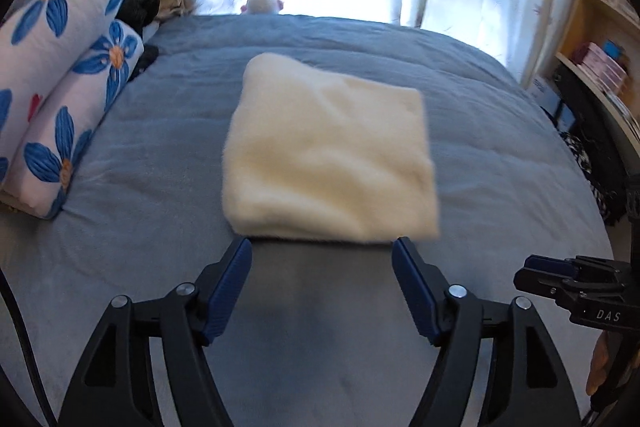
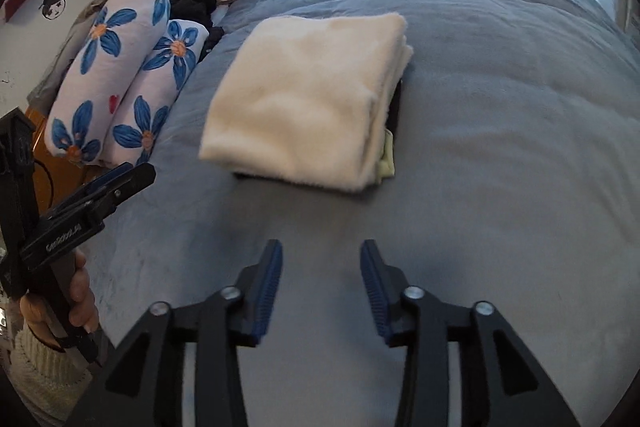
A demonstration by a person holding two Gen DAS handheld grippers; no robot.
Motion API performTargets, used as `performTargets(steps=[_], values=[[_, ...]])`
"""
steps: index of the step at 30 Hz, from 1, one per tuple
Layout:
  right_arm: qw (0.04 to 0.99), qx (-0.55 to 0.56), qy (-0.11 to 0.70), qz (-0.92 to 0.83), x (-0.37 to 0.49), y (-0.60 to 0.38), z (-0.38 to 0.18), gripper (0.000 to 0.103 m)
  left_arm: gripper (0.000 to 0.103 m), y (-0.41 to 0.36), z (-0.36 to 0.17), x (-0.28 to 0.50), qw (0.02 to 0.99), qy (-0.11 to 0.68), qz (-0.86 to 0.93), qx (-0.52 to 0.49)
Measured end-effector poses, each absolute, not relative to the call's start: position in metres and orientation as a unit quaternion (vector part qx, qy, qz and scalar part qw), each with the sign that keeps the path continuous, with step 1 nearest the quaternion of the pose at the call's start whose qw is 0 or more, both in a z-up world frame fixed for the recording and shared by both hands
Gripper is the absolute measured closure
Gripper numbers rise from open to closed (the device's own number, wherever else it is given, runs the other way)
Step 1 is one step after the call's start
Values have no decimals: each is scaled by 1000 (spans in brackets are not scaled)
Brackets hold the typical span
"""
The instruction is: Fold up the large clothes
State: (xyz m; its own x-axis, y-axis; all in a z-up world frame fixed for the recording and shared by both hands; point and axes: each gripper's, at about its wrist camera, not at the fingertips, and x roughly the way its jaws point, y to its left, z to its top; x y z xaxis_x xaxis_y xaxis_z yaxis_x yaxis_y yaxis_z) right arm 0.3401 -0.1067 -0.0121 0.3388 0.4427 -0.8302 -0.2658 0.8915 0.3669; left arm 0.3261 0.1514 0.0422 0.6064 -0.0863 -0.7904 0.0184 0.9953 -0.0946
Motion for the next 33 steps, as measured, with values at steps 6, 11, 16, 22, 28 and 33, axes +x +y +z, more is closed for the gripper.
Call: performTargets(steps=[6,11,16,22,28,33], values=[[825,93,527,182,273,-134,37,29,17,119,94,244,906,419,-53,-18],[833,84,520,168,225,-147,66,29,17,105,121,197,905,417,-78,-20],[846,64,502,168,179,-152,89,29,16,91,130,156,906,417,-71,1],[861,49,476,171,128,-157,107,29,16,78,133,113,910,410,-47,33],[875,57,455,155,97,-167,108,29,7,75,132,73,921,387,-31,12],[889,48,441,115,78,-173,91,29,6,72,112,50,923,384,-22,-23]])
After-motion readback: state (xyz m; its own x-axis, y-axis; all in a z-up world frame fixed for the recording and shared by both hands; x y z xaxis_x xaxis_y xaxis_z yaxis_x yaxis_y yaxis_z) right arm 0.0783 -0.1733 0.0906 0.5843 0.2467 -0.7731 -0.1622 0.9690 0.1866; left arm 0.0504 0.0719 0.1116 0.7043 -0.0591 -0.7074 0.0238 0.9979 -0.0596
